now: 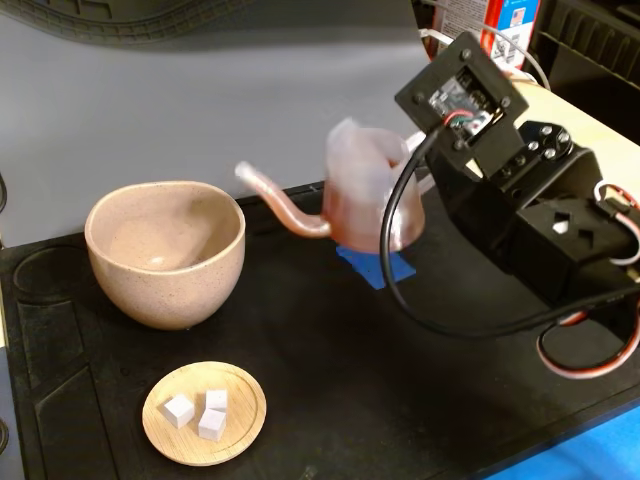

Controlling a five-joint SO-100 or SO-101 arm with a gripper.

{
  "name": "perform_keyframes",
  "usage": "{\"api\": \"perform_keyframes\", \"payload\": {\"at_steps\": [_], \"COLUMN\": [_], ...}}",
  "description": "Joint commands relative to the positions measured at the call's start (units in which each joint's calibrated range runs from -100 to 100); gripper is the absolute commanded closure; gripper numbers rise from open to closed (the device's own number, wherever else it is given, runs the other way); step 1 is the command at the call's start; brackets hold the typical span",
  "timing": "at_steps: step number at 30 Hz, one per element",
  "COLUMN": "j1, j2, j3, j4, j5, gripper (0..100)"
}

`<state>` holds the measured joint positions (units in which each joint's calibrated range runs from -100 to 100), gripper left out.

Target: Pick up a kettle and pour liquid into a cup.

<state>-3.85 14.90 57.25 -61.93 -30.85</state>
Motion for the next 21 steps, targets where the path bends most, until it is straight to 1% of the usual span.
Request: {"api": "perform_keyframes", "payload": {"at_steps": [1,4,9,10,11,16,18,21], "j1": [0.0,-1.1,-2.6,-3.0,-3.6,-4.1,-4.0,-3.9], "j2": [-7.5,-13.1,-12.9,-13.4,-13.4,-12.9,-12.9,-12.9], "j3": [-1.4,-1.4,-3.5,-5.3,-7.1,-8.3,-8.6,-8.6], "j4": [3.1,7.7,7.9,12.0,13.4,13.5,13.6,13.6], "j5": [-0.3,-0.3,-0.2,0.1,0.1,0.2,1.3,1.4], "gripper": [99,99,99,99,99,99,99,99]}}
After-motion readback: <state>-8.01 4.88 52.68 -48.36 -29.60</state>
